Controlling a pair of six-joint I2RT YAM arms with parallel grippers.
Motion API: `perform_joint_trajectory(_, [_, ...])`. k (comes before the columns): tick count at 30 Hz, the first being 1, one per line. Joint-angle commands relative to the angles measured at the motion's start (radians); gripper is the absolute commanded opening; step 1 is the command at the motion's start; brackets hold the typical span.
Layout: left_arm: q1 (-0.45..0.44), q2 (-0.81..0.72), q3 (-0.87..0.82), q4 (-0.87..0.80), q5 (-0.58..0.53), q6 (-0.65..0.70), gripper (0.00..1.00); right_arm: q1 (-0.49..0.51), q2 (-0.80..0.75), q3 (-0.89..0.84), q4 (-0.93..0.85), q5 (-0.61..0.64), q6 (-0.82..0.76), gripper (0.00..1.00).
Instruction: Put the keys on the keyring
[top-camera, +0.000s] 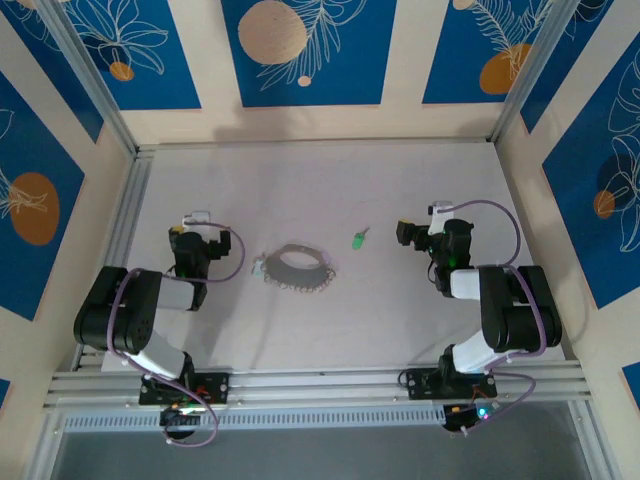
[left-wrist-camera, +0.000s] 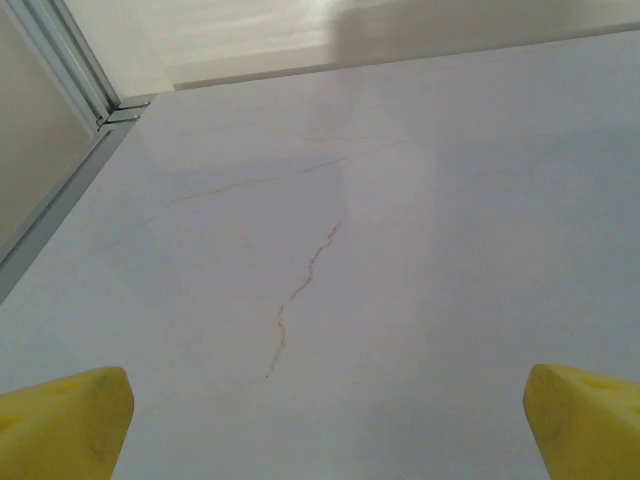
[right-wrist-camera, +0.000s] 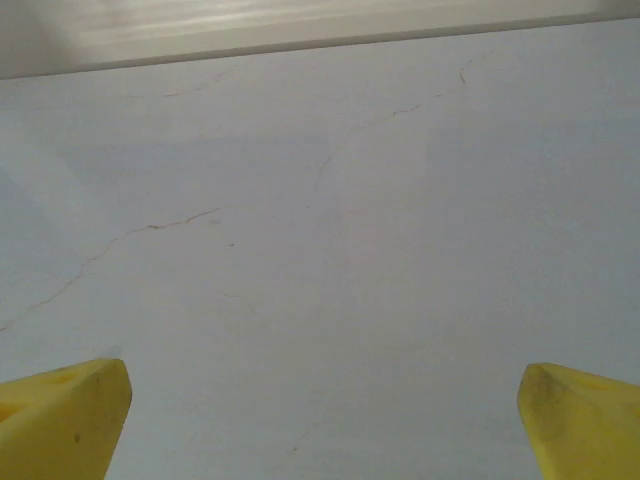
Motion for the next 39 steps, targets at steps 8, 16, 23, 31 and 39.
perform_joint_trajectory(8, [0.007, 0.005, 0.000, 0.020, 0.021, 0.008, 1.00, -0.004, 0.005, 0.001, 0.012, -0.013, 0.002, 0.99])
perform_joint_trajectory(16, [0.008, 0.005, 0.000, 0.020, 0.021, 0.008, 1.00, -0.004, 0.006, 0.003, 0.012, -0.010, 0.003, 0.99])
perform_joint_trajectory(23, [0.010, 0.002, 0.000, 0.019, 0.024, 0.006, 1.00, 0.002, 0.007, 0.005, 0.008, 0.003, -0.003, 0.99])
perform_joint_trajectory(31, [0.009, 0.001, -0.006, 0.029, 0.035, 0.011, 1.00, 0.015, -0.006, 0.005, 0.000, 0.073, 0.008, 0.99])
perform_joint_trajectory(39, [-0.013, -0.167, 0.041, -0.218, 0.023, 0.023, 1.00, 0.115, -0.179, 0.132, -0.369, 0.188, -0.021, 0.99])
